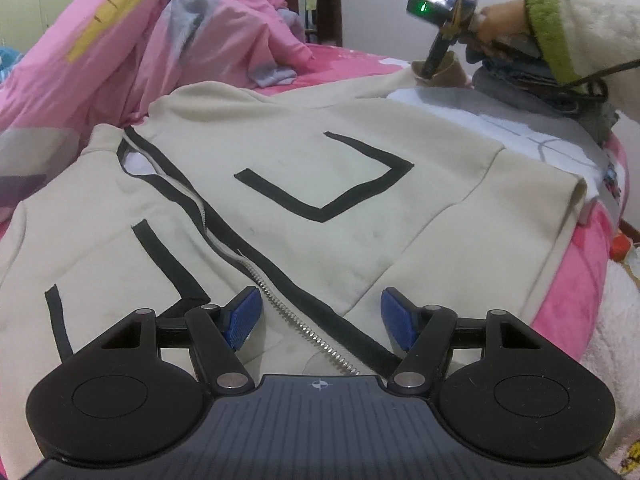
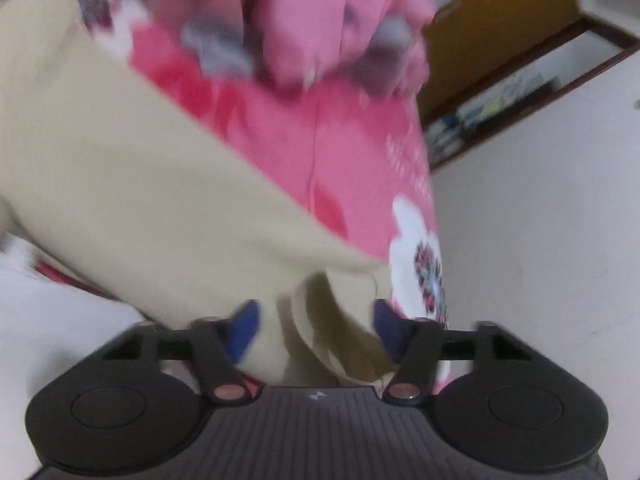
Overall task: Fold clothes
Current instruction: 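Grasp the beige hoodie sleeve with the right gripper and lift it, then lay the held sleeve across the hoodie front with the right gripper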
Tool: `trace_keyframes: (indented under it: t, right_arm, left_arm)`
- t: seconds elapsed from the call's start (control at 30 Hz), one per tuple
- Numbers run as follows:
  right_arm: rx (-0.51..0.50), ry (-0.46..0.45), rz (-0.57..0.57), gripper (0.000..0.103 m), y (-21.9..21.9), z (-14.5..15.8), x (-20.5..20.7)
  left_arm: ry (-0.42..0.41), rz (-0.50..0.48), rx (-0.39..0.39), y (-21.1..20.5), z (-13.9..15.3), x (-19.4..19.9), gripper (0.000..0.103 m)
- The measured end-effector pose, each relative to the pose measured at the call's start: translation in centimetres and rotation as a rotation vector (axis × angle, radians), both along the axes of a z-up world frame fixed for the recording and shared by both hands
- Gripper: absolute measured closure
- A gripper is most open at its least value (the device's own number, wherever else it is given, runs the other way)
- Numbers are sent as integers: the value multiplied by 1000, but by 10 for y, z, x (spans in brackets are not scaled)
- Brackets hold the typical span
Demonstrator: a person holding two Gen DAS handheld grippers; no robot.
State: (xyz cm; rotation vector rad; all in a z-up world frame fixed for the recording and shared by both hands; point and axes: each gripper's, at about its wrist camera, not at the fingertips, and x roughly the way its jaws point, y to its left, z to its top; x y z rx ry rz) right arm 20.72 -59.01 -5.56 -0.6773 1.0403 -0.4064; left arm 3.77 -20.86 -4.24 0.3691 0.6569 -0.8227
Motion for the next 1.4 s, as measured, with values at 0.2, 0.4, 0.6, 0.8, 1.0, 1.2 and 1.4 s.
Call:
trace_keyframes:
  t: [0.2, 0.4, 0.6, 0.8, 1.0, 1.2, 1.4]
  right_arm:
    - [52, -170, -68, 101, -16, 29, -9]
    - [337, -544, -118, 101, -32, 134, -44]
    - [542, -723, 21, 101, 2, 217, -80]
    - [723, -726, 217, 101, 72, 258, -94]
    - [908, -635, 457, 101, 165, 280, -90]
    - [1086, -411, 658, 100, 287, 247, -60]
    - [1220, -137, 510, 65, 336, 167, -34]
  left_arm:
    - [11, 4, -3, 0, -1, 1, 36]
    - [26, 22, -3, -1, -2, 1, 36]
    - [49, 43, -28, 3, -3, 2, 36]
    - [47, 47, -40, 4, -4, 1, 36]
    - [49, 58, -71, 7, -7, 1, 35]
    - [52, 60, -110, 12, -9, 1, 35]
    - [52, 53, -135, 16, -10, 1, 35]
